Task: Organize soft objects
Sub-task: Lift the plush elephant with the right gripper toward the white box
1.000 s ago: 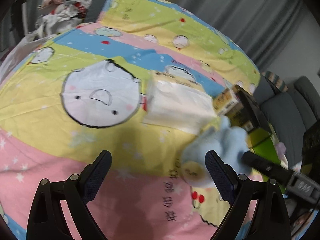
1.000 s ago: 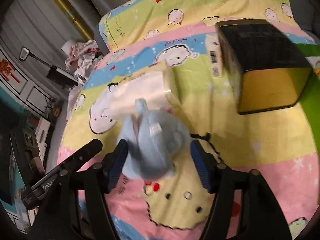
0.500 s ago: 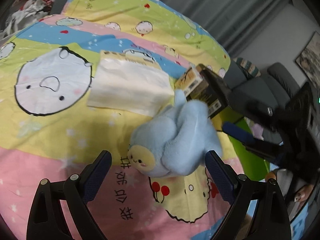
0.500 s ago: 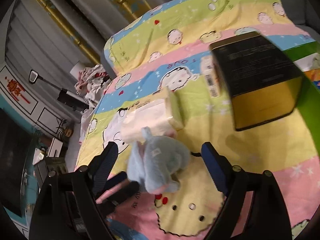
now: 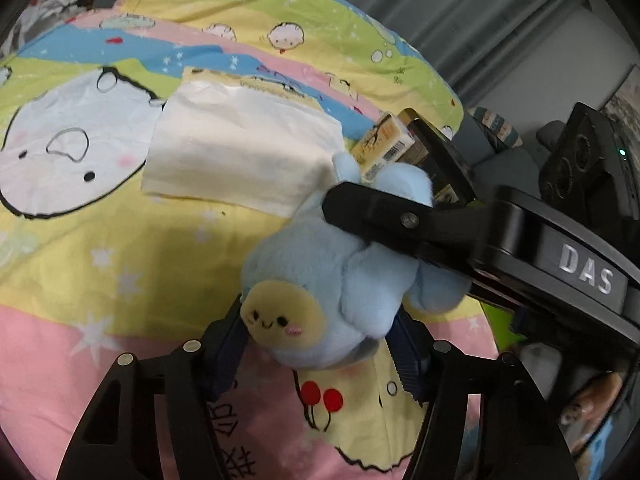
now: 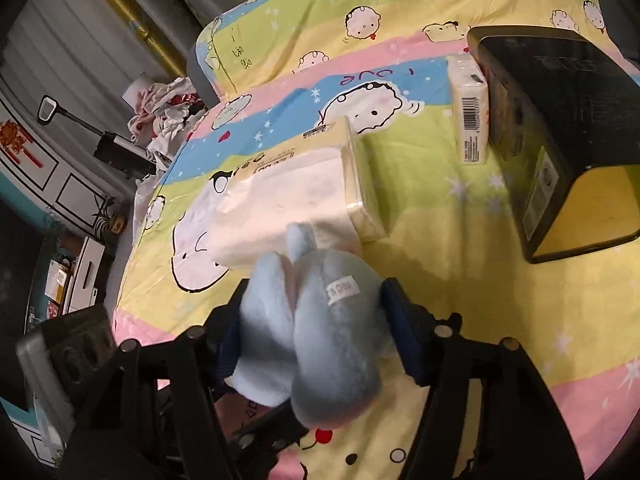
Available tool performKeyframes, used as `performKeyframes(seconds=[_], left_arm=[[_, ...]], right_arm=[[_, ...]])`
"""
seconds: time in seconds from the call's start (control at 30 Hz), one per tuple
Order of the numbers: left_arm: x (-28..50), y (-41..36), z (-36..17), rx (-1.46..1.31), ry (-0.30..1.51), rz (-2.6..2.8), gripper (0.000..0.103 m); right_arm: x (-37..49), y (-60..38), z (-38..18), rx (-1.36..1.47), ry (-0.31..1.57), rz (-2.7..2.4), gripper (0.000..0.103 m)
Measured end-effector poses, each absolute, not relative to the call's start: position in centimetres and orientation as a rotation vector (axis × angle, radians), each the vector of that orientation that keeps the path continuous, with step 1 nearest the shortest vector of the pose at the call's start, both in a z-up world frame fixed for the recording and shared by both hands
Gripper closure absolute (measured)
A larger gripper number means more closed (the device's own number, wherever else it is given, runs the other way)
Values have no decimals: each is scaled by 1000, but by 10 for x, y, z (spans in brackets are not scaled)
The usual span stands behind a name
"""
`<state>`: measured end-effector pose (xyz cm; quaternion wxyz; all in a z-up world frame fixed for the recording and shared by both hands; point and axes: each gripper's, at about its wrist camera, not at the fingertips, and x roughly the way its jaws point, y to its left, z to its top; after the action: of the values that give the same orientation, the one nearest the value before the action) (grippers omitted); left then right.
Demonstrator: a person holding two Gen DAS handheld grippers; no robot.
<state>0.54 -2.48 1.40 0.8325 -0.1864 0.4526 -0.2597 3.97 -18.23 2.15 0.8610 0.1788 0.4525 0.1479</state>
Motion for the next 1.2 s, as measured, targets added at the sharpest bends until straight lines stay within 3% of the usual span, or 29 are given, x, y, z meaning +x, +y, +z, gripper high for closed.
performKeyframes(seconds=[0.8,1.2], left_arm=[[-39,-7,75,-381,727,-666,38],[-59,-37,126,-339,602,-726,38]], right_arm=[[-29,-173,84,344,723,350,43],[-61,-207,127,331,583,375,41]])
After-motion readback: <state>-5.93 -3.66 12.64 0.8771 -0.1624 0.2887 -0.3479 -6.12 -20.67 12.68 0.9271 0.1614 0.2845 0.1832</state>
